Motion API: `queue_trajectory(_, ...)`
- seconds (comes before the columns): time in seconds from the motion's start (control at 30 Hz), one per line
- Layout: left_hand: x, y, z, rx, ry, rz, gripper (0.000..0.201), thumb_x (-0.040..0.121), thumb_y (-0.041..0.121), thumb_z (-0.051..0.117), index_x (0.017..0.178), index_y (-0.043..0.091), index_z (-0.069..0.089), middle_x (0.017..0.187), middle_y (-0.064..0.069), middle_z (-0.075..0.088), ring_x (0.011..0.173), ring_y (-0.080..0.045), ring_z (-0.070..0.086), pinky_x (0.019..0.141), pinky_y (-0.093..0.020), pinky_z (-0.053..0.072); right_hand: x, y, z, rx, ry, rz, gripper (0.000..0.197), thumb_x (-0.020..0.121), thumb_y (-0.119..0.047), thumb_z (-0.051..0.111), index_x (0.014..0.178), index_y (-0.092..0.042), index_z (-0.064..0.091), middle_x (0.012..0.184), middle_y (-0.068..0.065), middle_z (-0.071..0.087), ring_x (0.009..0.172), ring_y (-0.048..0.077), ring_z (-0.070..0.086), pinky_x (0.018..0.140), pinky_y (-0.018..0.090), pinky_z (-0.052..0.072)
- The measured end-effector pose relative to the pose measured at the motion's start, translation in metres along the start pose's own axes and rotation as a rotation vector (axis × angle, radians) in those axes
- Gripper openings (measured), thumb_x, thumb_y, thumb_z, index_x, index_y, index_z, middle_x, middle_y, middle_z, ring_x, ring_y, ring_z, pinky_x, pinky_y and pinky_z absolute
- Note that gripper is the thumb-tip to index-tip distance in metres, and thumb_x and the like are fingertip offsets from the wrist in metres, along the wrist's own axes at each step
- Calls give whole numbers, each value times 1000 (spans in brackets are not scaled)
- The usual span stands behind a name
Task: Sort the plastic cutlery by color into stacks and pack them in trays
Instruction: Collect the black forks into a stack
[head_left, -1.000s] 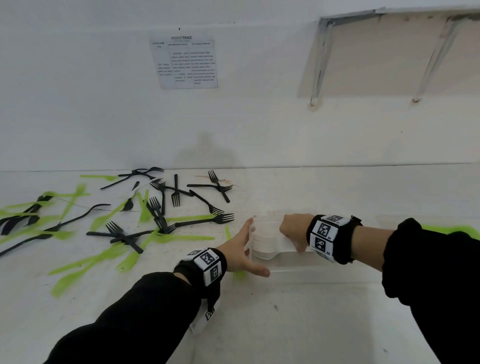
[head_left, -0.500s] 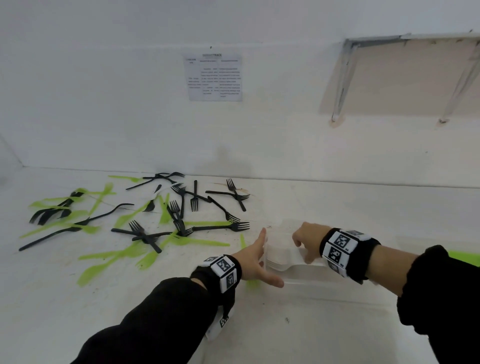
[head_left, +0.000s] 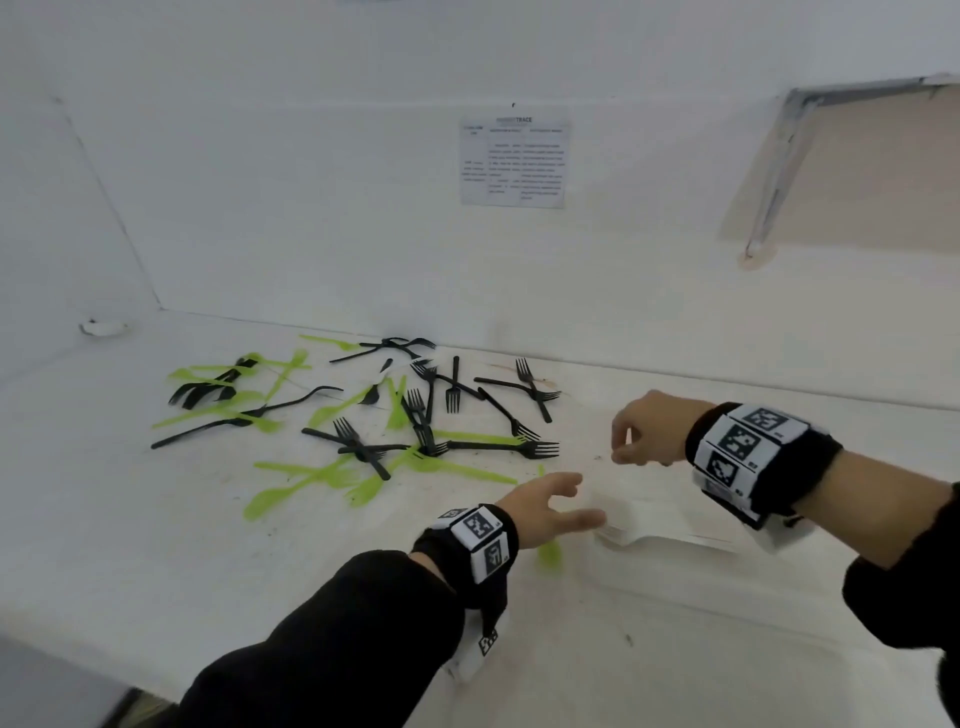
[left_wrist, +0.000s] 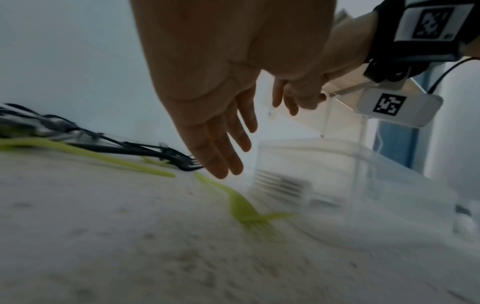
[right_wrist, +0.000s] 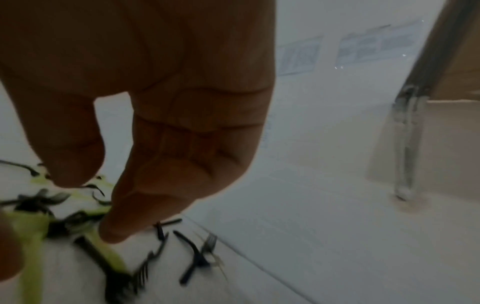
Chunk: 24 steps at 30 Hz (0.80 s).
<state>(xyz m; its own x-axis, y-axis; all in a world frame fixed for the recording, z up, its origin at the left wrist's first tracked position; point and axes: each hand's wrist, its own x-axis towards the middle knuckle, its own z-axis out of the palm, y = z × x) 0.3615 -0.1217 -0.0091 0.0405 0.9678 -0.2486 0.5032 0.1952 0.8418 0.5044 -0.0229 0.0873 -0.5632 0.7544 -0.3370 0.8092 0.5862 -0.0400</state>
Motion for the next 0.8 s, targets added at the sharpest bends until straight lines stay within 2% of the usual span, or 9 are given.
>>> queue_trajectory(0.1,-8,-15,-35,11,199,26,40,89,26,62,127,20,53,119,3,60,93,-9,53,83,-20,42,15,-34,-23,62,95,-85,14,88,-32,55,88,-22,63,76,-7,65,51,6,53,58,19,45)
queue_trajectory(0.2,-17,-40,-82,51,456,-3,26,89,14,58,114,15,61,97,5,59,91,-12,54,80,-17,39,49,-77,-32,229,155,-137,11,87,-24,54,83,-18,61,69,-6,62,51,10,54,48,16,40)
queue_trajectory(0.3,-29,-66,-133,119,649,-120,18,89,11,52,104,14,61,88,4,55,86,-14,53,76,-19,40,98,-121,-27,418,198,-134,13,87,-20,53,85,-13,64,74,0,64,55,14,56,53,21,48)
queue_trajectory(0.4,-31,-92,-178,280,586,-293,7,90,22,49,96,20,53,91,2,56,93,-19,56,88,-29,47,145,-160,-14,435,153,-88,22,90,-20,50,84,-6,65,73,7,61,69,21,56,60,21,48)
queue_trajectory(0.53,-17,-114,-211,654,407,-461,36,96,42,33,104,17,59,111,-4,62,104,-24,58,93,-37,41,202,-190,9,350,100,68,35,91,-39,50,81,-6,58,77,9,55,83,22,53,66,26,43)
queue_trajectory(0.63,0,-124,-215,788,237,-506,56,94,56,26,111,14,59,117,-6,61,109,-26,56,97,-40,35,224,-196,16,293,20,133,43,87,-37,59,114,-4,60,114,12,64,108,26,60,82,29,47)
queue_trajectory(0.7,10,-128,-215,819,174,-519,60,91,63,30,114,14,58,118,-5,59,110,-26,56,96,-39,36,231,-200,19,246,12,161,39,88,-28,59,120,-4,58,123,10,61,116,24,57,93,27,45)
queue_trajectory(0.77,19,-131,-217,819,162,-481,57,88,61,38,115,15,57,120,-4,58,111,-25,56,94,-38,39,236,-200,19,246,29,205,29,90,-24,55,111,-4,60,113,10,64,112,24,59,87,27,47)
queue_trajectory(0.8,22,-133,-220,806,159,-454,52,87,57,42,116,16,56,121,-4,57,112,-25,56,94,-38,41,237,-199,17,262,32,230,23,92,-24,53,101,-5,61,101,8,65,107,25,60,78,26,48)
